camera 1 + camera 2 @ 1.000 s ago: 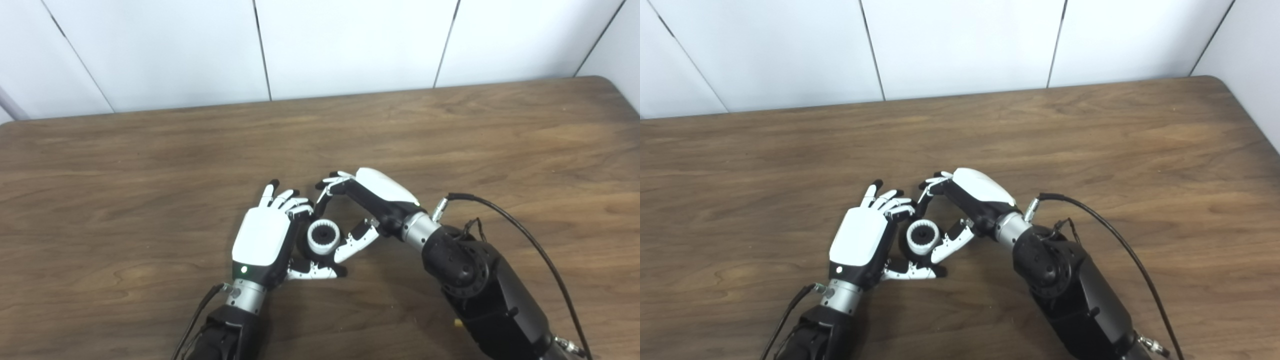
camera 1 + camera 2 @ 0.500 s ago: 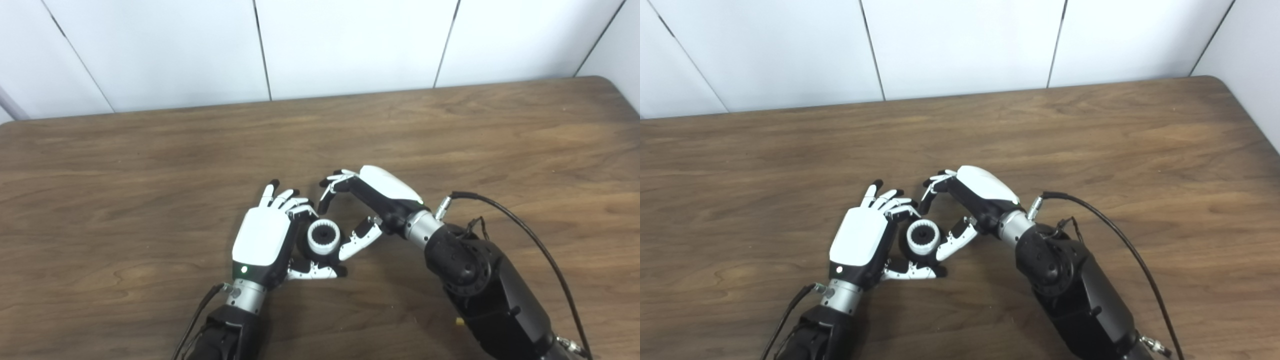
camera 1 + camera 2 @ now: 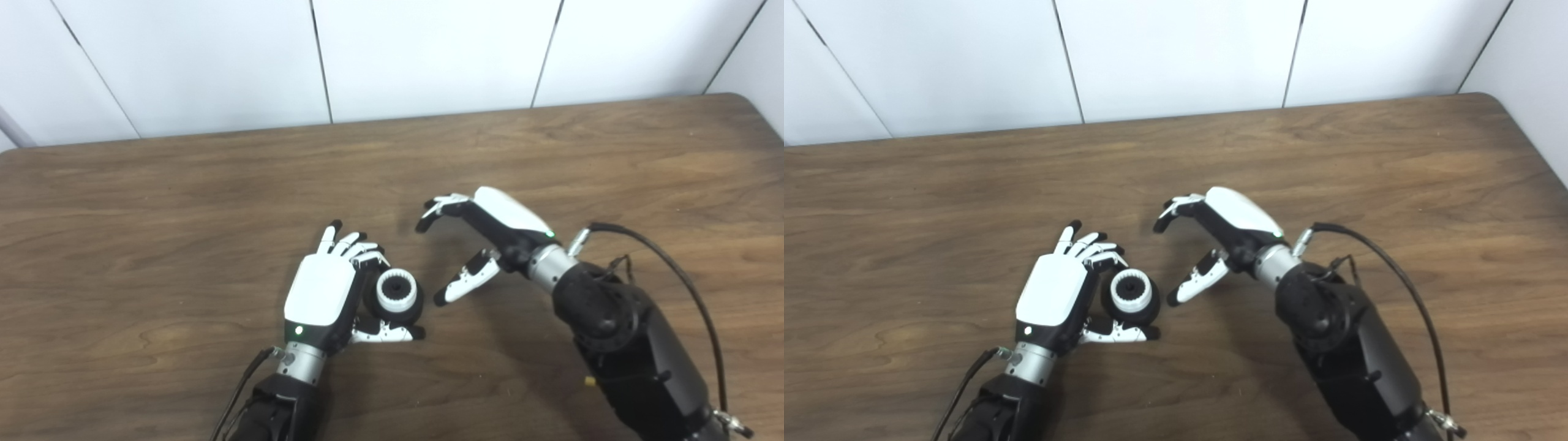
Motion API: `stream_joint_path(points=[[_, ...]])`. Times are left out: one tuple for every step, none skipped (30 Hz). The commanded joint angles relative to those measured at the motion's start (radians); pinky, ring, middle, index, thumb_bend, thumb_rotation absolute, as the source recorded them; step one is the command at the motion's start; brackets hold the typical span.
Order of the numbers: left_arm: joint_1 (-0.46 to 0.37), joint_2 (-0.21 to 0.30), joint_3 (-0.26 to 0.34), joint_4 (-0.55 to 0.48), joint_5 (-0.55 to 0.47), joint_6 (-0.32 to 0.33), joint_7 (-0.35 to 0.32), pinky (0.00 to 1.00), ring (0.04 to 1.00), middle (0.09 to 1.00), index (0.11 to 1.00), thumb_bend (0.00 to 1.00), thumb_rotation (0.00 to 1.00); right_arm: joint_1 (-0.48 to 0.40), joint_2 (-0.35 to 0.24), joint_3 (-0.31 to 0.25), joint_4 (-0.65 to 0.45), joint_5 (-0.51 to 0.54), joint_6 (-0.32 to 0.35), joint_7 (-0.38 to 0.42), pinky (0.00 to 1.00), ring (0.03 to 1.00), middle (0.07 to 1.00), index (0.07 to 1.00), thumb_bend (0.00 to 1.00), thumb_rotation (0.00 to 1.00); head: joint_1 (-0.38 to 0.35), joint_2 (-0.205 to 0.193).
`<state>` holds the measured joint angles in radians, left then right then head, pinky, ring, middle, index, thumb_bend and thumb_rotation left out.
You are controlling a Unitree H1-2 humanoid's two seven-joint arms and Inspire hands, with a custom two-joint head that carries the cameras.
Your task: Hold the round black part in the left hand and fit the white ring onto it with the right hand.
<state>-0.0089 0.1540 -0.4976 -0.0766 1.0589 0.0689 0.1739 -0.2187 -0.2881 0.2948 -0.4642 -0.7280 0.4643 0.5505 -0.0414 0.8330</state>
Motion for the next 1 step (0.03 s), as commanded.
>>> stream_joint_path(points=[[0.050,0.007,-0.008,0.044,-0.002,0.009,-0.018,1.00,0.860,0.746,0.486,0.53,0.06,-0.023,-0.012,-0.024,-0.041,-0.006,0.003,0.003,0.88,0.928,0.885,0.710,1.00,0.16,-0.001,0.001]])
